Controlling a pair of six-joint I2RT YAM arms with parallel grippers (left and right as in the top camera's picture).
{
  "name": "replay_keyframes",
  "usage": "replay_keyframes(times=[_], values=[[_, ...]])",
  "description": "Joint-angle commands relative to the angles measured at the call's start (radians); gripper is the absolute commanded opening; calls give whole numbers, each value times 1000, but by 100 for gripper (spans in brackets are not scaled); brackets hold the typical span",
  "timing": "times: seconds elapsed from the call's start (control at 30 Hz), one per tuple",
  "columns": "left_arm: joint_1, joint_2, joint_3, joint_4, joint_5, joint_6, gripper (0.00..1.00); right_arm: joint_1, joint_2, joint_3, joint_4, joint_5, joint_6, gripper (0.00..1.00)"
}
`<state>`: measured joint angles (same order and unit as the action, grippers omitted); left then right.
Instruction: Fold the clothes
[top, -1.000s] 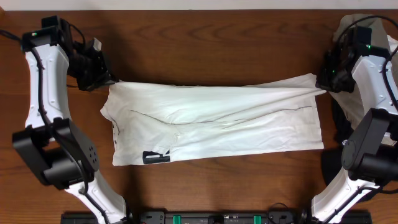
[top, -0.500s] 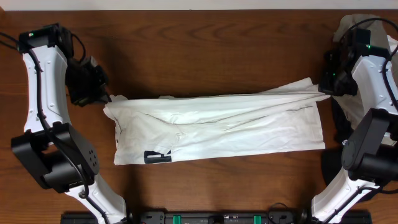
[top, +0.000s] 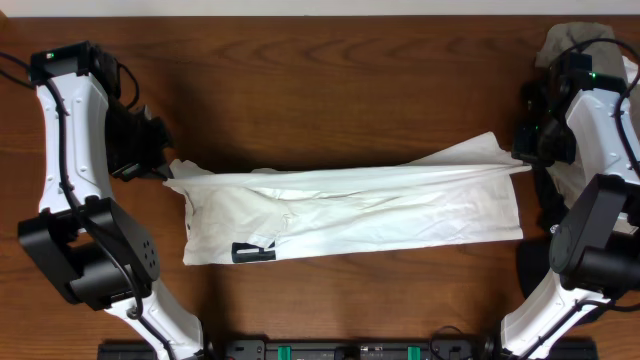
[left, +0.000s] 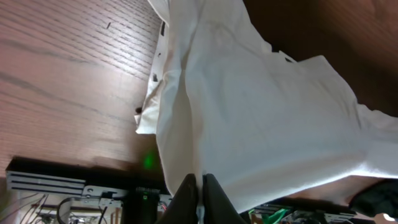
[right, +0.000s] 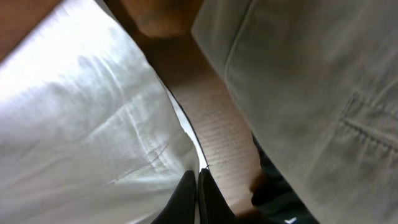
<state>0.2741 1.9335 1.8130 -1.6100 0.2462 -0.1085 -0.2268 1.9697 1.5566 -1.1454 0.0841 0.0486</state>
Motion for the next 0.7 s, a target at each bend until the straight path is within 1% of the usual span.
replay_keyframes(times=[0.0,0.23,0.47,0.53,0.57,0.6,0.67], values=[[7,-10,-6,-40,-70,-10,6,-12,-26,-1,-20,33,-21,5],[6,-9,-62,-29,-84,-21,6,-12,-26,-1,-106,32,-20,4],[6,-10,-104,-15,-82,-28,6,-8,-26,-1,-110,8,-20,4],[5,-9,-104,-15,-81,-29,6,-8,-26,-1,-106,-52,-21,9],[5,-10,-104,-15,-81,-29,6,-8,-26,-1,-108,-76,-22,10],[4,-10,-104,-15,-81,-28,6,-8,-26,-1,-117,-121,-40,12],[4,-9,-104,-15,-79,-28,6,-8,-26,-2,-146,-191,-79,18]])
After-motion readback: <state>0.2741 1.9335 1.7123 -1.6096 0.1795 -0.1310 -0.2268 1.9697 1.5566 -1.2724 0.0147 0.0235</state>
